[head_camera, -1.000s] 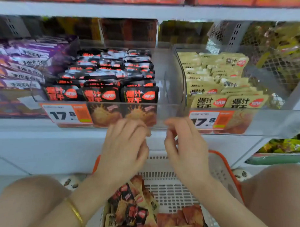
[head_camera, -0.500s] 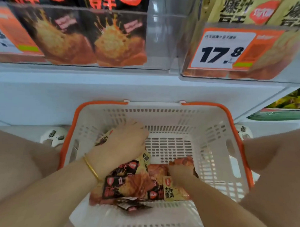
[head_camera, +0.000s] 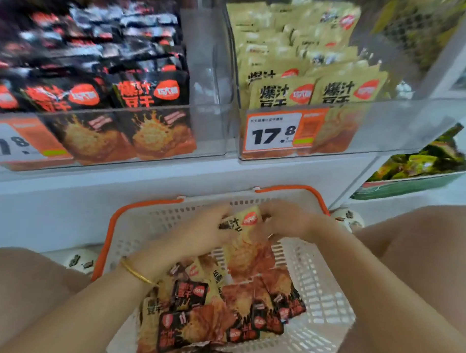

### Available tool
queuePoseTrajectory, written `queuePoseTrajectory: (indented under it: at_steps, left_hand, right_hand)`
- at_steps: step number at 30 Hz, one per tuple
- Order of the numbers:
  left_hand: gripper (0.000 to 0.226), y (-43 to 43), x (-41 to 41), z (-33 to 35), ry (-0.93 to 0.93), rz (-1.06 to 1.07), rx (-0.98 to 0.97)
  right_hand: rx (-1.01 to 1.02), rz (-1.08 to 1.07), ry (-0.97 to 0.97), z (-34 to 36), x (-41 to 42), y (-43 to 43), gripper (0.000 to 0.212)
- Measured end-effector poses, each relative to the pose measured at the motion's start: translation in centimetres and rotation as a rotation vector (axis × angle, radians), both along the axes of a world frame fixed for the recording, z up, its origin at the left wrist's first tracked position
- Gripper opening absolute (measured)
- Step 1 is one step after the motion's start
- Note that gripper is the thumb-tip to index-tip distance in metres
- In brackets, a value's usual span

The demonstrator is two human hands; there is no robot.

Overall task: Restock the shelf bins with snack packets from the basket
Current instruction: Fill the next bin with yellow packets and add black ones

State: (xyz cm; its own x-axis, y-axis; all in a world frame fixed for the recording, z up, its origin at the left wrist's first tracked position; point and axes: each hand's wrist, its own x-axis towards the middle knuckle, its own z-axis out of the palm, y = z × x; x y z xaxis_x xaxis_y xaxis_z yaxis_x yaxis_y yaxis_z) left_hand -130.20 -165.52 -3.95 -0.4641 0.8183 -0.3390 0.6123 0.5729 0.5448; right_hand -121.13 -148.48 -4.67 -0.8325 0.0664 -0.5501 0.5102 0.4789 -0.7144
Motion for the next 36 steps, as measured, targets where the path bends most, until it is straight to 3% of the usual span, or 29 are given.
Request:
queuePoseTrajectory:
  at_steps: [2, 5, 8, 11, 13, 15, 17, 21, 24, 27, 32, 36]
  left_hand:
    - [0.018, 1.2, 0.2, 4.2, 0.060, 0.029, 0.143]
    - [0.017, 3.7, 1.4, 10.7, 0.046, 0.013, 0.322]
    - [0.005, 6.8, 2.8, 16.0, -0.025, 0.100, 0.558]
    - [0.010, 10.5, 2.5, 19.4, 0.213, 0.182, 0.748]
    - [0.022, 13.0, 1.4, 20.4, 0.415, 0.147, 0.673]
    - [0.033, 15.8, -0.3, 20.4, 0.551, 0.061, 0.490]
    - [0.042, 18.2, -2.0, 20.0, 0.598, -0.017, 0.291]
    - [0.054, 21.8, -5.0, 18.6, 0.600, -0.115, -0.014]
    - [0.060, 22.2, -6.7, 17.3, 0.569, -0.140, -0.134]
    - [0.061, 21.5, -7.1, 17.1, 0.562, -0.163, -0.136]
    - [0.057, 21.2, -7.0, 16.8, 0.569, -0.171, -0.090]
    - [0.054, 20.8, -6.5, 17.5, 0.510, -0.123, 0.084]
  right_hand:
    - [-0.145, -0.122, 0.128, 3.7, 1.7, 0.5, 0.018]
    - [-0.301, -0.219, 0.361, 9.0, 4.5, 1.4, 0.032]
    - [-0.255, -0.410, 0.595, 14.3, 6.9, 3.6, 0.027]
    - [-0.059, -0.722, 0.809, 18.5, 7.2, 7.8, 0.020]
    - [0.200, -0.825, 0.866, 20.3, 5.6, 11.1, 0.021]
    - [0.493, -0.846, 0.785, 20.5, 2.7, 14.8, 0.026]
    - [0.639, -0.808, 0.649, 19.5, -1.3, 17.8, 0.028]
    - [0.501, -0.802, 0.519, 15.4, -9.3, 22.3, 0.033]
    - [0.410, -0.788, 0.510, 13.0, -12.3, 23.8, 0.033]
    - [0.497, -0.796, 0.465, 11.8, -13.2, 24.3, 0.030]
    - [0.486, -0.803, 0.467, 11.2, -13.9, 24.0, 0.046]
    - [0.405, -0.843, 0.459, 12.8, -13.1, 23.1, 0.042]
